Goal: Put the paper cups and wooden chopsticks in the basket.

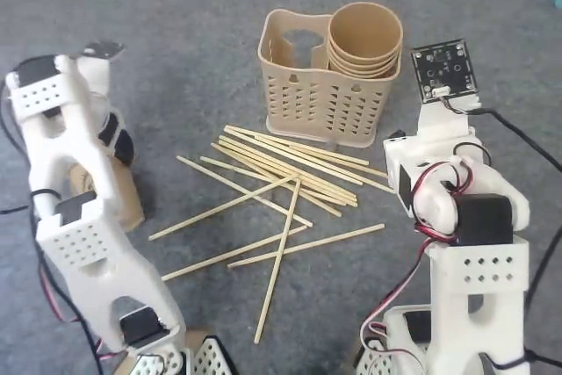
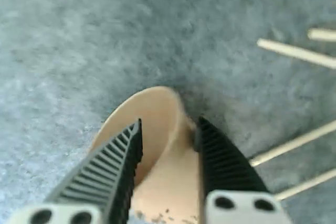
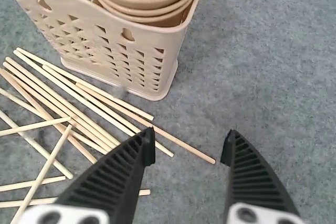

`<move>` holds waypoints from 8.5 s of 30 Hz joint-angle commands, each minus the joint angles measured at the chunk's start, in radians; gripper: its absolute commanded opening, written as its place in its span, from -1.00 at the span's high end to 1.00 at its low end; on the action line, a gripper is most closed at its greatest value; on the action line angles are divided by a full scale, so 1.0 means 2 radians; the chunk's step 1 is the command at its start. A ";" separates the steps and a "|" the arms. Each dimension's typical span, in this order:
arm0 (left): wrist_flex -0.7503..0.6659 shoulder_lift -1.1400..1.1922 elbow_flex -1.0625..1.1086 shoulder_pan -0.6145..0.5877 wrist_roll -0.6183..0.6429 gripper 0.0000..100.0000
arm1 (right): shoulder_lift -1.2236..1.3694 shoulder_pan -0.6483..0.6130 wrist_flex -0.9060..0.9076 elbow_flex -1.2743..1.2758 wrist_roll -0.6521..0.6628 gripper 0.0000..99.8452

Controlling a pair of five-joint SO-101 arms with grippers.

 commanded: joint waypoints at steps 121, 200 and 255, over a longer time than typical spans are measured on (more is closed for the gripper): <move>0.018 -0.336 -0.342 0.265 0.323 0.68 | -0.147 0.214 -0.201 0.451 0.081 0.56; -0.400 -0.396 0.646 0.221 0.160 0.69 | 0.319 -0.280 -0.278 0.146 -0.143 0.98; -0.400 -0.396 0.645 0.221 0.150 0.68 | 0.143 -0.231 -0.211 0.142 -0.137 0.98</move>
